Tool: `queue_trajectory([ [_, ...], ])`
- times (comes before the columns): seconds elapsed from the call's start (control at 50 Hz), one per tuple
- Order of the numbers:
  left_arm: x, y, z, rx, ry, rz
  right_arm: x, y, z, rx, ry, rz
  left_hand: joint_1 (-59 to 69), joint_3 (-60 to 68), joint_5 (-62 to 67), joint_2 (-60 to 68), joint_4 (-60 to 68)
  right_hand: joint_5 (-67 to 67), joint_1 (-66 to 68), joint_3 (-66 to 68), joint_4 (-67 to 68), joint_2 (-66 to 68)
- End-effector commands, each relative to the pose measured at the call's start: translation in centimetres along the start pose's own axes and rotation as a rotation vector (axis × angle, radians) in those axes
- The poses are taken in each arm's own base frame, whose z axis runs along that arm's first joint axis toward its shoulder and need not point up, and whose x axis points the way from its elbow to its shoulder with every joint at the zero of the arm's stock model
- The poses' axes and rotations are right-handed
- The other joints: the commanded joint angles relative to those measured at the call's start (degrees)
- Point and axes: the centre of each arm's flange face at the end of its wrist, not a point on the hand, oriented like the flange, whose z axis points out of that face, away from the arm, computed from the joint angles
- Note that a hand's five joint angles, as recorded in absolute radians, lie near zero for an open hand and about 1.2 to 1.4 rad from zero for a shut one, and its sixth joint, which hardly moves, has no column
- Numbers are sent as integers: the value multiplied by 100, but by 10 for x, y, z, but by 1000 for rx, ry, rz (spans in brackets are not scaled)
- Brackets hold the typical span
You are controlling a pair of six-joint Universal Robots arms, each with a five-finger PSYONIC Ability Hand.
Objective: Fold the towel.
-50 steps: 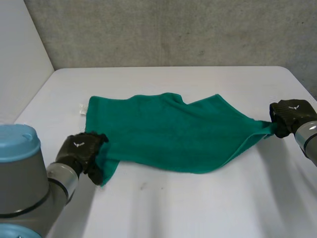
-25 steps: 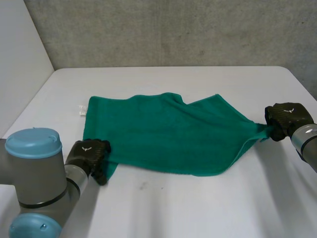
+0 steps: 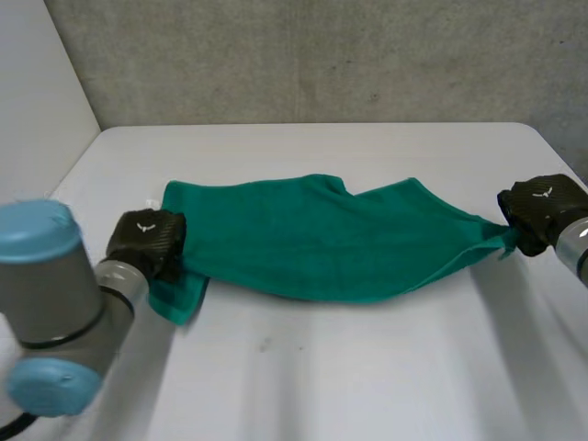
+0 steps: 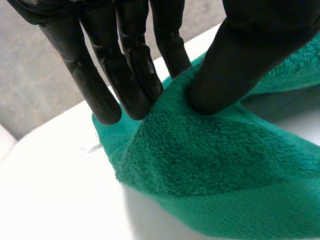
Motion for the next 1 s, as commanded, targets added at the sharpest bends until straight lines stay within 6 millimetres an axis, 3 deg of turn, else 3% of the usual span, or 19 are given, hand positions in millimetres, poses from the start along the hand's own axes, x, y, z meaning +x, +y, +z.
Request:
queue_trajectory([
  [0.02,-19,-30,-59,-148,119,178,1,-20,-60,-153,-154,-306,1525,1223,1449,1174,1179,1399,2435,1206,1168,1239],
  [0.1,-24,-22,-73,-255,159,215,-7,-13,-80,-234,-250,-385,1525,1223,1449,1174,1179,1399,2435,1206,1168,1239],
  [0.2,-27,-4,-76,-330,188,264,-21,2,-86,-283,-338,-453,1525,1223,1449,1174,1179,1399,2435,1206,1168,1239],
  [0.32,-22,30,-42,-396,222,285,-34,26,-62,-322,-385,-449,1525,1223,1449,1174,1179,1399,2435,1206,1168,1239],
  [0.34,-22,29,-25,-366,209,296,-33,27,-52,-315,-365,-444,1525,1223,1449,1174,1179,1399,2435,1206,1168,1239],
  [0.38,-23,25,-16,-341,199,298,-28,19,-43,-282,-315,-434,1525,1223,1449,1174,1179,1399,2435,1206,1168,1239],
  [0.4,-27,8,3,-264,166,308,-23,7,-36,-241,-265,-414,1525,1223,1449,1174,1179,1399,2435,1206,1168,1239],
  [0.44,-30,-2,12,-223,147,313,-8,-28,-22,-127,-146,-355,1525,1223,1449,1174,1179,1399,2435,1206,1168,1239],
  [0.48,-44,-59,39,-15,52,317,19,-78,-11,43,12,-243,1525,1223,1449,1174,1179,1399,2435,1206,1168,1239],
  [0.5,-45,-60,39,-13,51,317,29,-93,-9,102,62,-204,1525,1223,1449,1174,1179,1399,2435,1206,1168,1239],
  [0.52,-51,-83,45,68,9,314,38,-106,-8,156,105,-168,1525,1223,1449,1174,1179,1399,2435,1206,1168,1239],
  [0.54,-64,-131,51,251,-85,278,54,-128,-7,260,178,-105,1525,1223,1449,1174,1179,1399,2435,1206,1168,1239],
  [0.62,-84,-190,47,512,-186,167,81,-169,-13,503,311,5,1525,1223,1449,1174,1179,1399,2435,1206,1168,1239],
  [0.7,-95,-217,30,633,-194,96,93,-190,-33,630,376,28,1525,1223,1449,1174,1179,1399,2435,1206,1168,1239],
  [0.8,-91,-206,26,571,-140,73,87,-179,-33,593,351,28,1525,1223,1449,1174,1179,1399,2435,1206,1168,1239],
  [0.84,-89,-182,28,458,-93,67,78,-168,-29,557,319,30,1525,1223,1449,1174,1179,1399,2435,1206,1168,1239],
  [0.94,-85,-145,31,306,-23,56,57,-132,-21,434,246,41,1525,1223,1449,1174,1179,1399,2435,1206,1168,1239],
  [0.98,-82,-121,32,225,16,47,44,-113,-18,368,200,47,1525,1223,1449,1174,1179,1399,2435,1206,1168,1239],
  [1.0,-81,-107,32,181,34,41,44,-113,-18,368,200,47,1525,1223,1449,1174,1179,1399,2435,1206,1168,1239],
])
